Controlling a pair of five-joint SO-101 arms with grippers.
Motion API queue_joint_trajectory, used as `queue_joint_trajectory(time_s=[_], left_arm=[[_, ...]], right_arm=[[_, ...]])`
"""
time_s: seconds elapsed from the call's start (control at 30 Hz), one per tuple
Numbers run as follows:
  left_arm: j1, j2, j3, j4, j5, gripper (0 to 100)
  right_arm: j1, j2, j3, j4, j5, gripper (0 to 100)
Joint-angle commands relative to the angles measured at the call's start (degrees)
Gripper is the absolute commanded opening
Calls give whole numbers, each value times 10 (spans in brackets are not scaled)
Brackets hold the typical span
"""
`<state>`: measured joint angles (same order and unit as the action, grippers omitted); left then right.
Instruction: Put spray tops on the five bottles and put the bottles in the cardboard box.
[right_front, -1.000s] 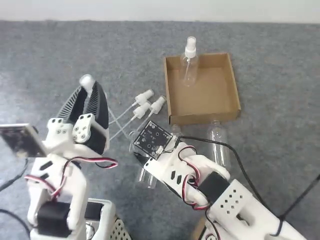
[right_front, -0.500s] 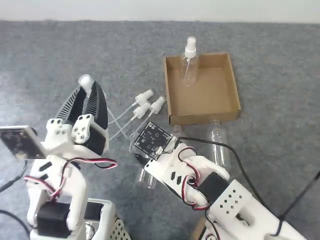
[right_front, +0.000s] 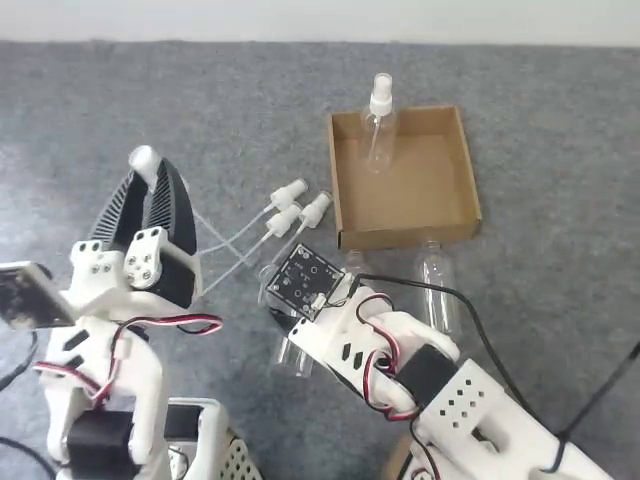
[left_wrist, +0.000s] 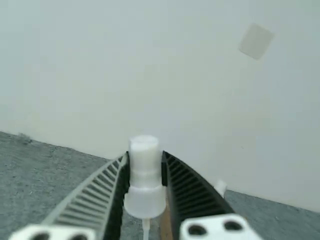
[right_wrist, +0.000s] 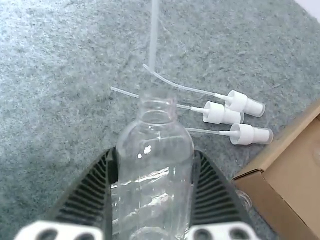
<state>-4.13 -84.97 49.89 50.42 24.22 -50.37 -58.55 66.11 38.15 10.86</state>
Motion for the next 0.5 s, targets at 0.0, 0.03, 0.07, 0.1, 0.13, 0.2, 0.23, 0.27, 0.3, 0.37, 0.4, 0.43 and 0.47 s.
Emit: queue_joint_trajectory(time_s=[0.0,0.03,0.07,0.1,0.13,0.2,0.23,0.27,0.3,0.37,0.4,0.43,0.47], left_arm=[[25,0,-19,-16,4,10],[36,-1,-10,-19,3,10],[47,-1,-2,-20,3,10],[55,1,6,-20,2,10],[62,1,16,-20,2,10],[77,2,36,-21,2,10],[82,2,44,-21,1,10],[85,2,52,-21,1,10],[87,2,58,-21,1,10],[87,3,68,-21,1,10],[87,3,70,-21,0,10],[87,3,73,-21,-6,10],[88,3,76,-21,-11,10]], right_arm=[[-6,-15,-5,-14,-2,6],[-6,-15,-5,-14,-2,6],[-6,-15,-5,-14,-2,6],[-6,-16,-5,-13,-2,6],[-6,-16,-5,-13,-2,6],[-6,-17,-5,-13,-2,6],[-5,-17,-5,-13,-4,6],[-4,-17,-5,-13,-4,6],[-3,-18,-5,-13,-4,6],[-2,-18,-6,-17,-5,6],[-2,-18,-9,-19,-5,6],[-2,-18,-14,-23,-5,6],[-2,-18,-20,-33,-6,6]])
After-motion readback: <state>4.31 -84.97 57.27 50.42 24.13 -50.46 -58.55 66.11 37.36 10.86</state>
